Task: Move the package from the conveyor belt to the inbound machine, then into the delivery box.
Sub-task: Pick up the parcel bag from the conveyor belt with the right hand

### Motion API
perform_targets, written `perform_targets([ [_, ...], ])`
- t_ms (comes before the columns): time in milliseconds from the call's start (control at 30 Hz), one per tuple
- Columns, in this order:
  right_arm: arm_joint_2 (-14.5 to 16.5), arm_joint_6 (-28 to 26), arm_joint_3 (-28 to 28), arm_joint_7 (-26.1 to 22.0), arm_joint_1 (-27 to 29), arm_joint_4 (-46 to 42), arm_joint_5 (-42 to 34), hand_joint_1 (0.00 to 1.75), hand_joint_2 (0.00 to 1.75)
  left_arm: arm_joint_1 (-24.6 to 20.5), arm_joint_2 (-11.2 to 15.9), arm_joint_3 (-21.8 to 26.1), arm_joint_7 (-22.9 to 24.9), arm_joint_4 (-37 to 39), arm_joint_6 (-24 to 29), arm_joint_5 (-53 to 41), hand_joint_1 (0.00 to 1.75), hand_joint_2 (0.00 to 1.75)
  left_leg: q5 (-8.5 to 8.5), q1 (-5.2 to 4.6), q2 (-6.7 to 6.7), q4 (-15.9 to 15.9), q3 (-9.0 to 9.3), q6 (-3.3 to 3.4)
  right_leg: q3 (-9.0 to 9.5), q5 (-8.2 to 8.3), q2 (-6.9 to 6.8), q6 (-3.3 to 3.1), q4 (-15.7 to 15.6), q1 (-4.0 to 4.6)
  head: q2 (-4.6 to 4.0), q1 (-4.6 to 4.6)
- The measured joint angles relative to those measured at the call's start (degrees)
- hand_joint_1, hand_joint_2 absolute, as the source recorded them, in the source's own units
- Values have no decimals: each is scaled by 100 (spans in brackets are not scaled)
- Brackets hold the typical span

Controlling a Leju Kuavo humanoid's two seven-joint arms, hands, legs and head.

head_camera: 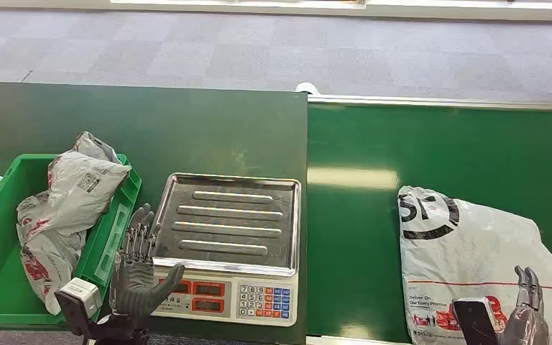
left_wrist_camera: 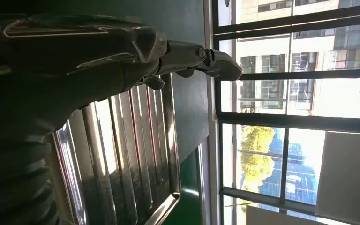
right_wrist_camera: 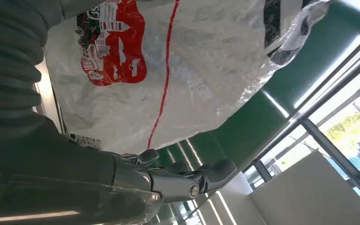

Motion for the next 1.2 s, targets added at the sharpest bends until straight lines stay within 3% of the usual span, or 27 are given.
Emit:
perform_targets([
  [300,-323,594,-25,880,-516,1036,748,0,175,-105,1,-31,21,85,-73,7,0,175,0,0,0,0,-1,0,0,1,0,0,0,0,0,-1],
  [467,-598,871,281,1588,-915,1919,1216,0,175,-233,-2,-64,47,151,-73,7,0,175,1,1,0,0,4,1,2,1,0,0,0,1,0,-1],
  [600,-692,896,528,1805,-1111,2357,1366,3,175,-279,-17,-75,67,194,-59,7,0,175,0,1,12,0,16,0,9,1,11,0,0,1,0,-1],
  [733,-749,1002,680,1845,-1232,2566,1398,164,175,-288,-29,-78,72,210,-47,4,0,175,-8,1,32,0,34,-1,21,1,30,0,0,1,0,0],
  [800,-781,1160,787,1834,-1320,2688,1398,173,175,-294,-31,-76,74,216,-32,2,0,175,-14,1,44,-1,47,-4,29,2,43,0,-1,2,0,0],
  [1200,-974,1267,1250,1752,-1864,3357,1336,173,175,-343,-39,-71,80,292,27,-2,0,175,-18,4,74,-1,100,-4,66,18,71,-8,-2,4,0,1],
])
